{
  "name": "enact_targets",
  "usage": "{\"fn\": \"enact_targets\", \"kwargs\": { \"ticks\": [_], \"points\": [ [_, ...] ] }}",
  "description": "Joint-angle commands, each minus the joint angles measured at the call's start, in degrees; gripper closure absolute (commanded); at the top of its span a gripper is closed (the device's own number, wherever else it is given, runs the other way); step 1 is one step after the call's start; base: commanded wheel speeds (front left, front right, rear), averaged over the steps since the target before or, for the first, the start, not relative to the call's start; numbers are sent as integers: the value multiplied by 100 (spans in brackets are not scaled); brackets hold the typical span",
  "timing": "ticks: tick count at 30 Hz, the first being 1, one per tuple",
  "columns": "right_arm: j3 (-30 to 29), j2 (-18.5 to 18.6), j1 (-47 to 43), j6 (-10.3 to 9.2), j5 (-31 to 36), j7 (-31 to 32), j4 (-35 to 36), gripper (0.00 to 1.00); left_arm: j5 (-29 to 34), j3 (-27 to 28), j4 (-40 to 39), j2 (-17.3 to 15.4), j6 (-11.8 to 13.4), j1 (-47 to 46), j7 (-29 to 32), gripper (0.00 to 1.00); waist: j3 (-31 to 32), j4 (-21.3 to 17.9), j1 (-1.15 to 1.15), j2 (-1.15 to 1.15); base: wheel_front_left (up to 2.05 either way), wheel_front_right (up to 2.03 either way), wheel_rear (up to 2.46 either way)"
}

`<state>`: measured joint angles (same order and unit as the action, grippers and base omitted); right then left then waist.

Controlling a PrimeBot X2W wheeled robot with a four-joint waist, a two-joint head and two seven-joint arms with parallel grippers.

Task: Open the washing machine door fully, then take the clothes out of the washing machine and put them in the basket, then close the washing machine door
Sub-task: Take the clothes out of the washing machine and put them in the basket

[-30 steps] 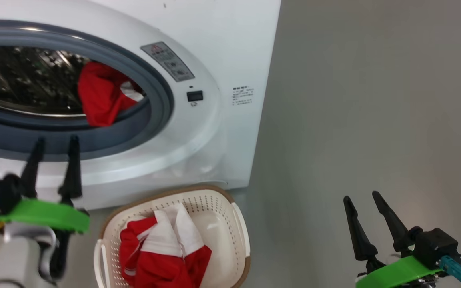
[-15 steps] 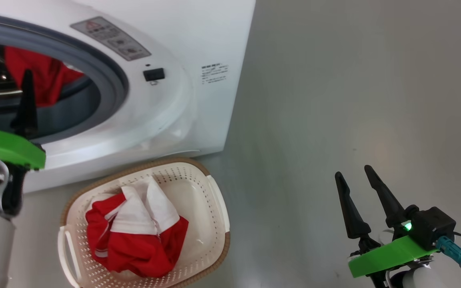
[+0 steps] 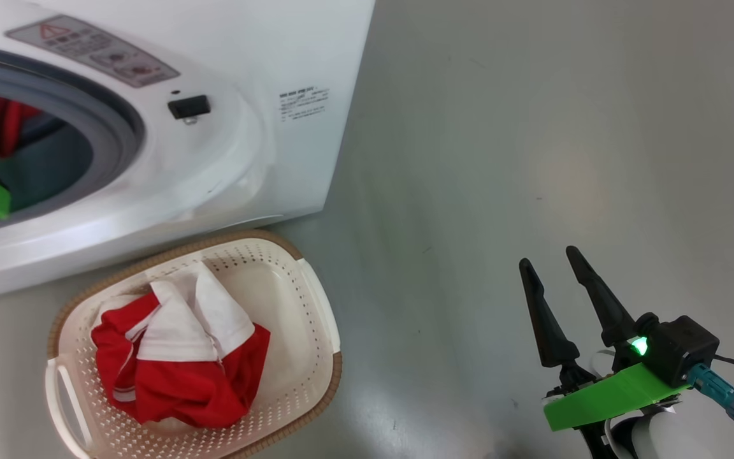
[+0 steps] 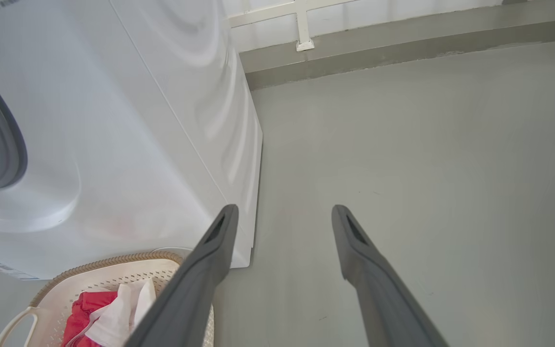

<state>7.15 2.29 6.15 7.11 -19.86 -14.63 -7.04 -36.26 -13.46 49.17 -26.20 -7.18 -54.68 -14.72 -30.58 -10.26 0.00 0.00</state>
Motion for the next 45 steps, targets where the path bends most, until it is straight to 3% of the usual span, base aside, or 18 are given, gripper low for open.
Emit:
{"fn": "enact_targets", "kwargs": {
  "ticks": [1,15,16,17,18,19,20,21,22,23,34,41,45],
  "points": [
    [153,59,45,37,-62,-37,144,0,-33,119,-9,-391,-31,-169,-28,0,-87,-64,0,0,0,0,0],
    [203,59,56,37,-110,-37,180,0,-608,-505,556,-496,-31,-484,-28,0,-208,-161,0,0,0,0,0],
    [201,59,57,37,-109,-37,181,0,-667,-570,592,-500,-31,-497,-28,4,-204,-163,0,0,0,0,0],
    [200,59,59,37,-109,-37,182,0,-721,-658,626,-504,-31,-506,-28,15,-203,-167,0,0,0,0,0],
    [196,59,61,37,-108,-37,186,0,-770,-735,652,-514,-31,-524,-28,36,-204,-167,0,0,0,0,0],
    [194,59,64,37,-107,-37,189,0,-821,-793,677,-523,-31,-538,-28,50,-201,-168,0,0,0,0,0],
    [194,59,66,37,-105,-37,192,0,-876,-849,704,-531,-31,-552,-28,55,-200,-169,0,0,0,0,0],
    [194,59,67,37,-103,-37,195,0,-927,-906,728,-539,-31,-564,-28,69,-199,-171,0,0,0,0,0],
    [193,59,68,37,-101,-37,197,0,-971,-961,746,-546,-31,-574,-28,93,-197,-171,0,0,0,0,0],
    [191,59,69,37,-99,-37,198,0,-1013,-1007,759,-554,-31,-585,-28,100,-196,-170,0,0,0,0,0],
    [142,59,103,37,-81,-37,192,0,-1251,-1038,549,-617,-31,-608,-28,100,-128,-112,0,0,0,0,0],
    [90,59,91,37,-25,-37,142,0,-935,-179,-3,-456,-31,-190,-28,100,113,34,0,0,0,0,0],
    [24,59,61,37,23,-37,81,0,-493,620,-551,-155,-31,371,-28,100,344,182,0,0,0,0,0]
  ]
}}
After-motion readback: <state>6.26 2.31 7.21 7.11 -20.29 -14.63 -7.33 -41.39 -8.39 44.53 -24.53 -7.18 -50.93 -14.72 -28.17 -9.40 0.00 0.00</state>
